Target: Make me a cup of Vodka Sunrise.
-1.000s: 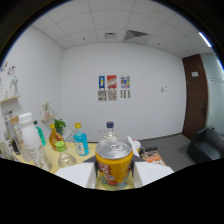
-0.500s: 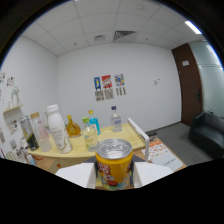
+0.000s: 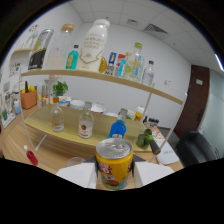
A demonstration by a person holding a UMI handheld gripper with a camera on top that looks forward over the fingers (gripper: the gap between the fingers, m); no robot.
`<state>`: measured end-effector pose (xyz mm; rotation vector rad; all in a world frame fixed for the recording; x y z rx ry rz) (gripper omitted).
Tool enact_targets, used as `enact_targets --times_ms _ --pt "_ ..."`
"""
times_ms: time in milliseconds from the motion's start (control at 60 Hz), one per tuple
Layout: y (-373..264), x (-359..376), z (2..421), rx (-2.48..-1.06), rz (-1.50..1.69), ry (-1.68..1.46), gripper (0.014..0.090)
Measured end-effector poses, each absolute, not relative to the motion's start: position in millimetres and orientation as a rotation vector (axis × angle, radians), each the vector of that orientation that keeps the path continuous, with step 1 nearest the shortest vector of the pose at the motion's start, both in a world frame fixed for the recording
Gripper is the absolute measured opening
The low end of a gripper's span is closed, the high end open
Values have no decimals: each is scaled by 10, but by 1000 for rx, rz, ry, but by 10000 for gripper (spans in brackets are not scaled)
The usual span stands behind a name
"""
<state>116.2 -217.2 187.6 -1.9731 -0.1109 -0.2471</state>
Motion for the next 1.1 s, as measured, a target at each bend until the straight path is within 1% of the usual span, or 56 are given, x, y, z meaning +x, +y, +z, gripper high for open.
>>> enact_targets --times_ms 217,350,450,567,783,933,1033,1100 --pt "-2044 1183 1894 -1876 -645 -537 509" --pt "-1996 1119 1909 -1765 -854 -806 508" --pt "-1963 1067 1919 -1639 -1027 -1028 508" --pt "-1898 959 1989 -1427 -1212 -1276 510" --pt "-1892 769 1992 -1114 -1398 -1591 506" --pt "-1872 738 1954 -1078 -1416 -1651 511" --pt "-1886 758 1961 -1130 -1379 -1612 510" --pt "-1904 768 2054 -1170 -1338 -1537 509"
